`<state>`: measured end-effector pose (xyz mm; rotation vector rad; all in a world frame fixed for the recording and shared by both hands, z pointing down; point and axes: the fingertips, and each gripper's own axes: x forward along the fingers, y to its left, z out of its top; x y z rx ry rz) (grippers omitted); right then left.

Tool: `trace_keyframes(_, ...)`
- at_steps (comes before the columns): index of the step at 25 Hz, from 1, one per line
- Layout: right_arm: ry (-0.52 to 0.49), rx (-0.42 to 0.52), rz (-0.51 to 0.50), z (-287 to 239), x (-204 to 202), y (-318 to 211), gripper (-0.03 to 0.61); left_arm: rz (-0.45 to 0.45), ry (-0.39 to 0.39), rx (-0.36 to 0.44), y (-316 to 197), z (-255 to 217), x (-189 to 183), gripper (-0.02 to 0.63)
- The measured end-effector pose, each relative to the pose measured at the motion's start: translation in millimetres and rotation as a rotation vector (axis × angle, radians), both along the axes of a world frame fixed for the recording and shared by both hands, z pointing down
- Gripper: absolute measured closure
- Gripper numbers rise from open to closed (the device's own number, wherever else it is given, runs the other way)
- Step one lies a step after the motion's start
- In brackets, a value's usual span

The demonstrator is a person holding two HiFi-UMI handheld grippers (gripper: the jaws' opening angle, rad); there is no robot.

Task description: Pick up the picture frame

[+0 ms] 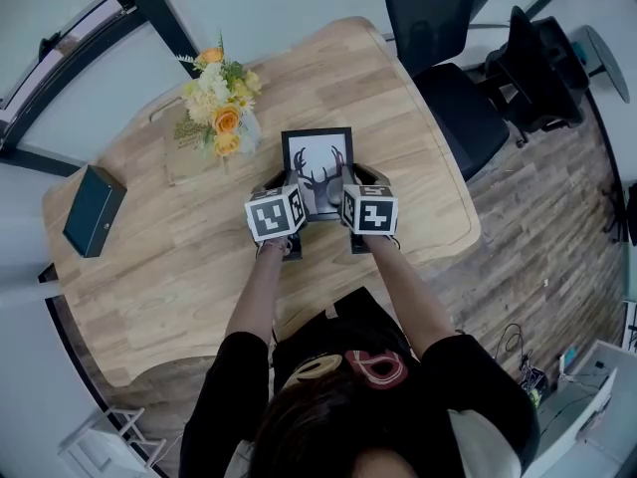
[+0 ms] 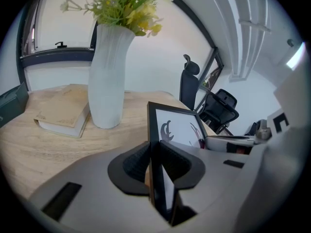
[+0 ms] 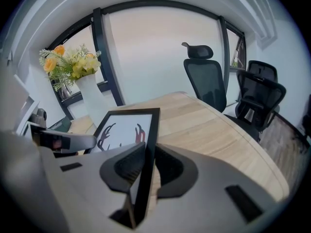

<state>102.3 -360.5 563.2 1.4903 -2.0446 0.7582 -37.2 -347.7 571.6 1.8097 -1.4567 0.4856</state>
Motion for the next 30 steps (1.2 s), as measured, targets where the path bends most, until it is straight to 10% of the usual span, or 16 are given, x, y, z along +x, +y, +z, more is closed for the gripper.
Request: trace_keyframes(30,-0.064,0.249,-0.037,-104.7,-3.6,21.5,0.508,-0.003,0.013,0.261,23.3,-109.0,-4.3,0.535)
